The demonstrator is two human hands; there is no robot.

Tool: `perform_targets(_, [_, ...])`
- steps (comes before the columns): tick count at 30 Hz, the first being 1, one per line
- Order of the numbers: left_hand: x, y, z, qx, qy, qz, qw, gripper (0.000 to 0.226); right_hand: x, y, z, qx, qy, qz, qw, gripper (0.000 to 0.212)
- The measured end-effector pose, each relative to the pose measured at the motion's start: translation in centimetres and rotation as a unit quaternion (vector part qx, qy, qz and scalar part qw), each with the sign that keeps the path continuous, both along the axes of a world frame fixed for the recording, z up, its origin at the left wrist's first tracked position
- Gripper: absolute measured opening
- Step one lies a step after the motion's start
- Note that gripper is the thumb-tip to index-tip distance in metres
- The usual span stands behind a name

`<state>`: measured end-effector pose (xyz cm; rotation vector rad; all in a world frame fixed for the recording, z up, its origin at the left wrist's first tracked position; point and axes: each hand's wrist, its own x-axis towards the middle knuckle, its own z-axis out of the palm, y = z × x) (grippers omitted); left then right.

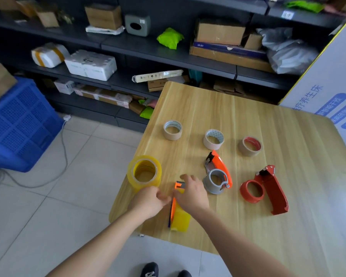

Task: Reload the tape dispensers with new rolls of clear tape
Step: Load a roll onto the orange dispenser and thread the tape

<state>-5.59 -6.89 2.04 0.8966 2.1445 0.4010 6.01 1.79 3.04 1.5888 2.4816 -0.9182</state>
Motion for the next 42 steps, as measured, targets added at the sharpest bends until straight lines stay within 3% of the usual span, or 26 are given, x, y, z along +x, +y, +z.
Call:
perform_targets(2, [-1.3, -0.3, 1.2, 0.046, 0.14, 0.008, 0.989, 0.022, -1.9, -0.3, 0.3, 0.061, -0.003, 0.135, 0.989, 0.05])
perform_targets(4, [-2.9, -0.9, 1.9, 0.108, 0.225, 0.027, 0.968, 0.009, -3.8, -0.7, 0.1, 0.087, -0.033, 0.244, 0.965, 0.052])
perform_targets(5, [-3.8, -1.3, 1.9, 0.128, 0.247, 0.032, 0.96, 0.011, -4.6, -0.8, -0.3, 0.096, -0.054, 0.282, 0.953, 0.053])
perform_targets(7, [-5.3, -1.9, 1.0, 0.116, 0.259, 0.016, 0.959, 0.038, -6.0, -0.9, -1.4, 0.105, -0.098, 0.337, 0.931, 0.056])
perform_targets(10, [-6.4, -2.3, -0.9, 0.046, 0.187, 0.009, 0.981, 0.074, -7.2, -1.0, -2.7, 0.132, -0.132, 0.369, 0.91, 0.058])
perform_targets(14, [-7.1, -2.1, -2.4, 0.045, 0.1, 0.043, 0.993, 0.088, -8.3, -0.3, -3.3, 0.165, -0.109, 0.353, 0.915, 0.042])
perform_targets(19, [-8.6, -1.7, -1.4, 0.145, -0.002, 0.108, 0.984, 0.094, -9.3, 0.8, -1.3, 0.1, 0.048, 0.266, 0.957, 0.031])
perform_targets(22, [-9.5, -1.1, 0.6, 0.233, -0.085, 0.115, 0.962, 0.084, -9.4, 1.3, 1.5, -0.045, 0.176, 0.178, 0.967, 0.027])
perform_targets(26, [-10.2, -0.3, 3.3, 0.286, -0.248, 0.154, 0.913, 0.098, -8.3, 1.4, 5.3, -0.219, 0.323, 0.066, 0.918, 0.023])
perform_targets(30, [-10.4, 0.4, 5.9, 0.296, -0.357, 0.153, 0.873, 0.085, -7.1, 1.4, 7.7, -0.284, 0.387, 0.019, 0.877, 0.025])
perform_targets(33, [-10.1, 1.1, 7.5, 0.319, -0.383, 0.137, 0.856, 0.071, -6.4, 1.5, 8.8, -0.305, 0.433, -0.022, 0.848, 0.026])
perform_targets(37, [-8.6, 2.2, 9.6, 0.39, -0.278, 0.059, 0.876, 0.09, -5.8, 1.6, 10.5, -0.275, 0.449, -0.056, 0.848, 0.053])
perform_targets(39, [-7.8, 2.7, 10.2, 0.426, -0.159, -0.009, 0.891, 0.095, -5.1, 1.6, 10.9, -0.264, 0.464, -0.061, 0.843, 0.045])
perform_targets(42, [-6.4, 3.6, 11.4, 0.474, 0.034, -0.115, 0.873, 0.083, -4.0, 1.8, 11.4, -0.255, 0.504, -0.07, 0.822, 0.038])
